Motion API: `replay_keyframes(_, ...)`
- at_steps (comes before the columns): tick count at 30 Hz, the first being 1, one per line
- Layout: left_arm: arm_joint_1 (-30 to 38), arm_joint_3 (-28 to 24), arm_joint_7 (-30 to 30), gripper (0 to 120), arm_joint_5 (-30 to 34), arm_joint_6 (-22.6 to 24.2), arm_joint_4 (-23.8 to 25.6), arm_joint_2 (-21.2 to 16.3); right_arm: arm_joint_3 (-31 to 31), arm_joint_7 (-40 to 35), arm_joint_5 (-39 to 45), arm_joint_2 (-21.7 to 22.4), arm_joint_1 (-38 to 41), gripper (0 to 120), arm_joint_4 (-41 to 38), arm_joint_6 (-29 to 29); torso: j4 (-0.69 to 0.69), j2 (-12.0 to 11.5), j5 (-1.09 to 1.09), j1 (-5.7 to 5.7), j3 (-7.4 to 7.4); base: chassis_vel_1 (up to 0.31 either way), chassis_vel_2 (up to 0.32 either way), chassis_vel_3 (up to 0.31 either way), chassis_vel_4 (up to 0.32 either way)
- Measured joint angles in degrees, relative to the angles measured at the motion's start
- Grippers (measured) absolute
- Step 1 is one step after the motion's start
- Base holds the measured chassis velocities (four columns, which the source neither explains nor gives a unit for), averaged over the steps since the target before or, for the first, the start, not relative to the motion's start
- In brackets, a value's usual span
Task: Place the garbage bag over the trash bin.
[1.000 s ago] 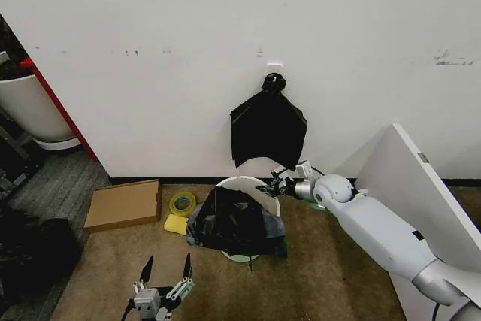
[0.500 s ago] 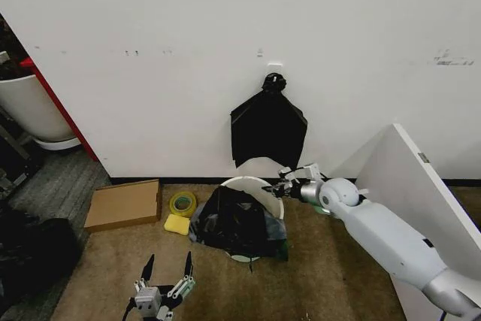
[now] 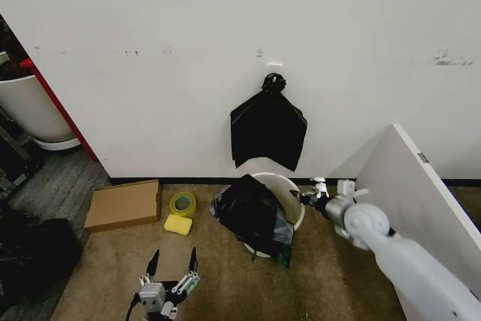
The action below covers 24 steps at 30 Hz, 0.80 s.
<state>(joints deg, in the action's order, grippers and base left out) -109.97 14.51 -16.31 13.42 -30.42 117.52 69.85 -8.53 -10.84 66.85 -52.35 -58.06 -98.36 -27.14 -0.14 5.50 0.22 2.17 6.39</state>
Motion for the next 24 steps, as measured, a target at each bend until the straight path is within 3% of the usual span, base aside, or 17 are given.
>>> replay_keyframes(4, 0.13, -0.82, -0.02, 100, -0.03, 0.03, 0.12, -0.23, -4.08, -8.01, 1.25, -3.19, -5.43, 3, -7.14, 1.25, 0.02, 0.00, -0.02, 0.00, 0.00, 0.000, 0.000, 0.000, 0.000)
replay_keyframes(9, 0.15, -1.08, -0.04, 100, -0.05, 0.12, 0.52, -0.41, -4.31, -13.77, 0.47, -5.95, -9.06, 3, -11.34, 3.91, 0.01, 0.00, -0.02, 0.00, 0.00, 0.000, 0.000, 0.000, 0.000)
replay_keyframes(24, -0.73, -0.26, -0.09, 100, 1.36, 0.98, 1.28, -1.98, -0.74, -22.70, -8.76, -13.97, -14.05, 3, -14.48, 11.58, 0.01, 0.00, -0.01, 0.00, 0.00, 0.000, 0.000, 0.000, 0.000)
